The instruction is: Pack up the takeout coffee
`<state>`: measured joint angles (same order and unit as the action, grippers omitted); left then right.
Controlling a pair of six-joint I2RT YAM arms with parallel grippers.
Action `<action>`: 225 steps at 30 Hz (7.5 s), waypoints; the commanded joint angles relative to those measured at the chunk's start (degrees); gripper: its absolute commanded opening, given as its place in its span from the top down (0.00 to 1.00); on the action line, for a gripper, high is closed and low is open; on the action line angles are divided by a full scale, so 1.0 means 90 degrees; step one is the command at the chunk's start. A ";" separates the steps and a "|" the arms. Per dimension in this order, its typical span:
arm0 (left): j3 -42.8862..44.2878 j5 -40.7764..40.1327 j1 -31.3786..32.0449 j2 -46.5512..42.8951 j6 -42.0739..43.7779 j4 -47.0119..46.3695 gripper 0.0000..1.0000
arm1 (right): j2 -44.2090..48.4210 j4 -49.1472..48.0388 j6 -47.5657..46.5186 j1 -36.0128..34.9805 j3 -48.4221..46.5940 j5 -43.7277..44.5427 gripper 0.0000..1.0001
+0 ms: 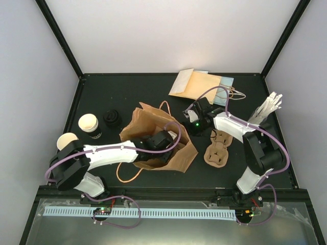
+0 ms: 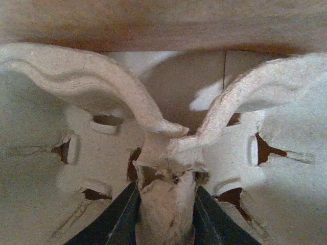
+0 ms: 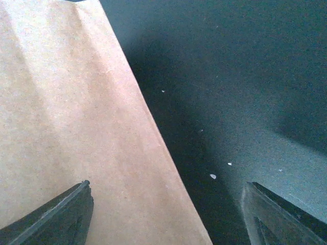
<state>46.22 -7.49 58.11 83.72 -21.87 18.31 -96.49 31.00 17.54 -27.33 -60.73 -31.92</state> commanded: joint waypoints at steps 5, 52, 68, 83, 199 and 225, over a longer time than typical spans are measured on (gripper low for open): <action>0.0207 0.0078 -0.0050 0.0500 -0.0036 -0.0409 0.76 | 0.0197 -0.0027 -0.0081 -0.0064 -0.0041 -0.0083 0.18; 0.2521 -0.0398 -0.0070 -0.1106 0.0285 0.3202 0.01 | 0.1505 0.1086 -0.0149 -0.0045 -0.0907 0.2179 0.13; 0.2606 -0.0299 -0.0074 -0.2360 0.0128 0.3006 0.09 | 0.2787 0.1971 -0.1406 -0.1353 -0.2959 0.1833 0.21; 0.2375 -0.0233 -0.0089 -0.2700 -0.0020 0.2873 0.12 | 0.2423 0.2521 -0.1894 -0.2358 -0.3510 0.2459 0.26; 0.1442 0.0228 -0.0118 -0.5354 -0.3732 0.2724 0.01 | 0.2492 0.1916 0.0069 -0.3018 -0.2605 0.5235 0.99; 0.2961 -0.0944 -0.0161 -0.2582 -0.5319 0.3508 0.33 | 0.2585 0.1875 -0.0150 -0.3018 -0.2636 0.5153 0.99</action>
<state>69.47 -12.36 57.19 59.33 -66.08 45.30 -74.56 49.25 16.84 -54.57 -84.58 14.79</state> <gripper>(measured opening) 0.723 0.026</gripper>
